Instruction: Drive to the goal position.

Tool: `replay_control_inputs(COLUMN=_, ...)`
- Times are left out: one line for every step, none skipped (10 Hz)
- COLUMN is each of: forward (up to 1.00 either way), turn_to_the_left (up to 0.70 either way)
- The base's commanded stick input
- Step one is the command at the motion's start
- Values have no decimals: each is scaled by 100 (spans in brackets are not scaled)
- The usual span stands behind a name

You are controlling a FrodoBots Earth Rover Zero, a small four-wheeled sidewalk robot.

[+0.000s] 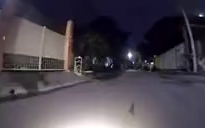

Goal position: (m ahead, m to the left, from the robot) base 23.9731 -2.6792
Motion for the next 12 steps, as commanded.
replay_control_inputs(forward=50, turn_to_the_left=0)
replay_control_inputs(forward=50, turn_to_the_left=0)
replay_control_inputs(forward=50, turn_to_the_left=0)
replay_control_inputs(forward=50, turn_to_the_left=0)
replay_control_inputs(forward=50, turn_to_the_left=0)
replay_control_inputs(forward=50, turn_to_the_left=0)
replay_control_inputs(forward=50, turn_to_the_left=0)
replay_control_inputs(forward=50, turn_to_the_left=0)
replay_control_inputs(forward=50, turn_to_the_left=0)
replay_control_inputs(forward=50, turn_to_the_left=0)
replay_control_inputs(forward=50, turn_to_the_left=-6)
replay_control_inputs(forward=50, turn_to_the_left=-39)
